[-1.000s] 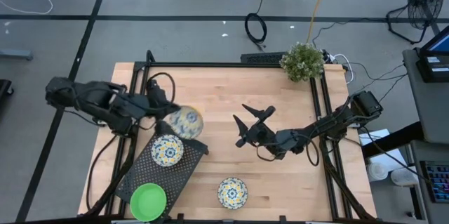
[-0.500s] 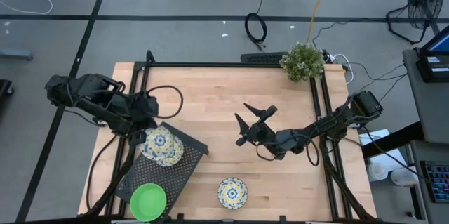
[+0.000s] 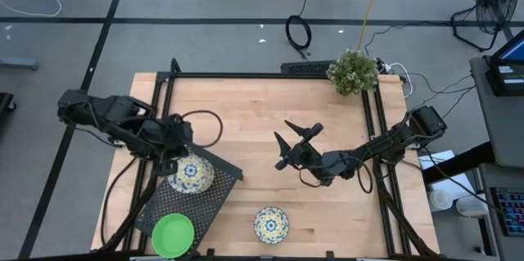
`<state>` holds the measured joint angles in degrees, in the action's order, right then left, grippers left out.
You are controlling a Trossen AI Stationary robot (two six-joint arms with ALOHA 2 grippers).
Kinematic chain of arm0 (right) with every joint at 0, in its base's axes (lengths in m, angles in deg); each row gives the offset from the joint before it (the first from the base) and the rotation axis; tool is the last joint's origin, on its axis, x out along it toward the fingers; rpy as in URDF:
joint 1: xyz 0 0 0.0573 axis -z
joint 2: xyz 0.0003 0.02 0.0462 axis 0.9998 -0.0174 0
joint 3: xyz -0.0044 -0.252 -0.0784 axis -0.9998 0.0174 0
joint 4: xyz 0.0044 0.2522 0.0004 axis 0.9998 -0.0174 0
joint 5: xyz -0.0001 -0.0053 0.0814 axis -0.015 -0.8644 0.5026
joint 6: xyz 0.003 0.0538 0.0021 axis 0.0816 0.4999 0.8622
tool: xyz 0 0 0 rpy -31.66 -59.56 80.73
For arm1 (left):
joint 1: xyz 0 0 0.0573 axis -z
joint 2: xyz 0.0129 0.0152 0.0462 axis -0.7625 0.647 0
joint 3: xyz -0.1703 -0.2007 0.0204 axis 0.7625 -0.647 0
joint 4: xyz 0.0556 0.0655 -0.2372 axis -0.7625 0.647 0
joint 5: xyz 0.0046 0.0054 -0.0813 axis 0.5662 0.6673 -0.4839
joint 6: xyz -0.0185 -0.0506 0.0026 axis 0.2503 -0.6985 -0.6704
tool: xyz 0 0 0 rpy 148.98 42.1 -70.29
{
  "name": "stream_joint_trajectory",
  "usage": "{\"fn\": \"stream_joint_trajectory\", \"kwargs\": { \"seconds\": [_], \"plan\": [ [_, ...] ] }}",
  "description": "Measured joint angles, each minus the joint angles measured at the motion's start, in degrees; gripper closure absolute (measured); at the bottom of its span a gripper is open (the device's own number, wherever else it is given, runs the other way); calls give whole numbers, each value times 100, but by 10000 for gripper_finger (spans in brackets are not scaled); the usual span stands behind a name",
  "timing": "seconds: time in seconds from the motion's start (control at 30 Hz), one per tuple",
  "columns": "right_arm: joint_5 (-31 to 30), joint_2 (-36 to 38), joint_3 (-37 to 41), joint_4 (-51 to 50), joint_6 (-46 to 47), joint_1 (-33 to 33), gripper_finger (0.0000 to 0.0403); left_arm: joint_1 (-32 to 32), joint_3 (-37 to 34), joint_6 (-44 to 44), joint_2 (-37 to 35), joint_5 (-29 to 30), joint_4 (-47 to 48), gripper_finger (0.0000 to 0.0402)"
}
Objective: Pick & Place Mini bowls
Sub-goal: Stack the top yellow patterned bowl on the yellow patterned bowl on the shelf, then stack the yellow patterned bowl on the yellow patterned bowls on the shelf
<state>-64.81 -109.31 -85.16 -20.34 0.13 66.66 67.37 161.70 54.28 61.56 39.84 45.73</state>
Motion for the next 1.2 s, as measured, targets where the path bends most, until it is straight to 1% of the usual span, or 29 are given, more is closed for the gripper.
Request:
{"fn": "stream_joint_trajectory", "kwargs": {
  "seconds": [0.23, 0.5, 0.73, 0.9, 1.0, 1.2],
  "plan": [
    [2, 2, -2, 26, -2, 0, 190, 71, -340, -7, -6, -5, -181, 396],
    [4, 2, -1, 25, -9, 4, 192, -42, -688, 37, 2, -26, -344, 396],
    [3, 2, 0, 24, 0, 4, 191, -169, -713, 214, 0, 65, -502, 348],
    [2, 1, 0, 24, 2, 15, 192, -171, -712, 220, 0, 66, -491, 325],
    [2, 1, -1, 25, 2, 14, 191, -176, -707, 242, -17, 50, -459, 321],
    [0, 1, -1, 24, 181, -83, 193, -176, -693, 608, -153, 22, -533, 331]
  ]
}}
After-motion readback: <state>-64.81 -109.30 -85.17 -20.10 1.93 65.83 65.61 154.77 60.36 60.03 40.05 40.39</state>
